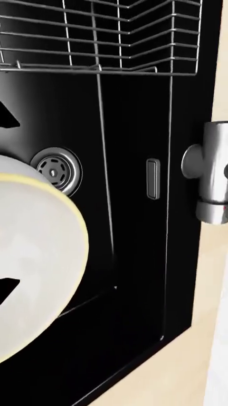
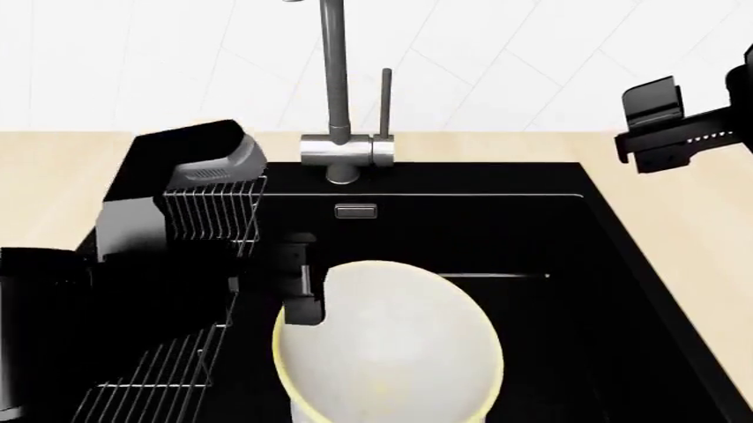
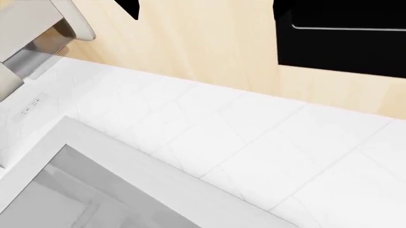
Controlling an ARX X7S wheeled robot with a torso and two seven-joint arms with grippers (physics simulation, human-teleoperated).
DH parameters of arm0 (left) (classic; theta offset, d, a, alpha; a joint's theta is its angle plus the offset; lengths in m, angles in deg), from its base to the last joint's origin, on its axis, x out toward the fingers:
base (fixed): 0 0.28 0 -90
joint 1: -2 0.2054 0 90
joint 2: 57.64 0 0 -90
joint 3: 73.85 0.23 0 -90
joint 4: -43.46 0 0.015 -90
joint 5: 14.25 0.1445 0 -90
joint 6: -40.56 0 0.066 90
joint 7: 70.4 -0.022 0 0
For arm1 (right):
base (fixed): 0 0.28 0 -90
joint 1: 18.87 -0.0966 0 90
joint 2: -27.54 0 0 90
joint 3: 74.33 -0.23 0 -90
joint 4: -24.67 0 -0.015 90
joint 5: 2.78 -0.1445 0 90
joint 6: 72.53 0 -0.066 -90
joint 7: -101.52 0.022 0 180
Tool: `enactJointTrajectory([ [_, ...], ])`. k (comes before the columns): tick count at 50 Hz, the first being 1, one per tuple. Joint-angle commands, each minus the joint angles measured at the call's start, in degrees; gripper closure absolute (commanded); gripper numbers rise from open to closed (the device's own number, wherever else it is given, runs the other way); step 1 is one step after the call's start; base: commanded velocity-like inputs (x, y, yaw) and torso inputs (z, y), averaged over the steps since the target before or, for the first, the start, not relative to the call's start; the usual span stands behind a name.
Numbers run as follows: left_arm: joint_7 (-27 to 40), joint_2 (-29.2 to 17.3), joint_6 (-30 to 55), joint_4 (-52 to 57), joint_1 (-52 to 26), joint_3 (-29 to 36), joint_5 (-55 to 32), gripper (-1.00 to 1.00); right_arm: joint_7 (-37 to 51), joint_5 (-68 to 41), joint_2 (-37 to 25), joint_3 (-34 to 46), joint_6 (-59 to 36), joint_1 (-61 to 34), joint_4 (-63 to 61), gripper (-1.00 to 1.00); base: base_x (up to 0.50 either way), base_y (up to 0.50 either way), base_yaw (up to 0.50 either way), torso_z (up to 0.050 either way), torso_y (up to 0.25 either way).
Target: Stack the bowls in the sink.
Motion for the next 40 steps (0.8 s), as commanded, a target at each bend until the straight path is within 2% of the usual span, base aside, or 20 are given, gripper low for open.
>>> enactJointTrajectory([
  [1,3.48,-0.53,-0.36,0.18,-8.2,-2.02,-5.16,-1.0,0.21,-0.31,-0.29,-0.08,-0.1,-0.33,-0.17,-1.0,0.0,0.0,0.0,0.0,0.0],
  [12,6.68,-1.5,-0.31,-1.15,-17.19,-3.94,-10.25,-1.0,0.62,-1.1,-0.26,-0.38,-0.57,-1.36,-0.03,-1.0,0.0,0.0,0.0,0.0,0.0],
  [23,8.86,-3.7,-0.07,-0.9,-22.74,-5.14,-13.25,-1.0,1.35,-2.41,-0.89,-1.46,-0.52,-3.04,-1.06,-1.0,0.0,0.0,0.0,0.0,0.0],
  [32,9.7,-9.54,0.12,0.81,-24.22,-6.98,-15.31,-1.0,2.1,-4.28,-1.84,-4.37,-0.42,-6.16,-2.24,-1.0,0.0,0.0,0.0,0.0,0.0],
  [40,8.4,-15.31,1.3,-0.14,-24.85,-9.89,-13.81,-1.0,1.45,-3.97,-2.73,-7.65,0.49,-6.55,-3.57,-1.0,0.0,0.0,0.0,0.0,0.0],
])
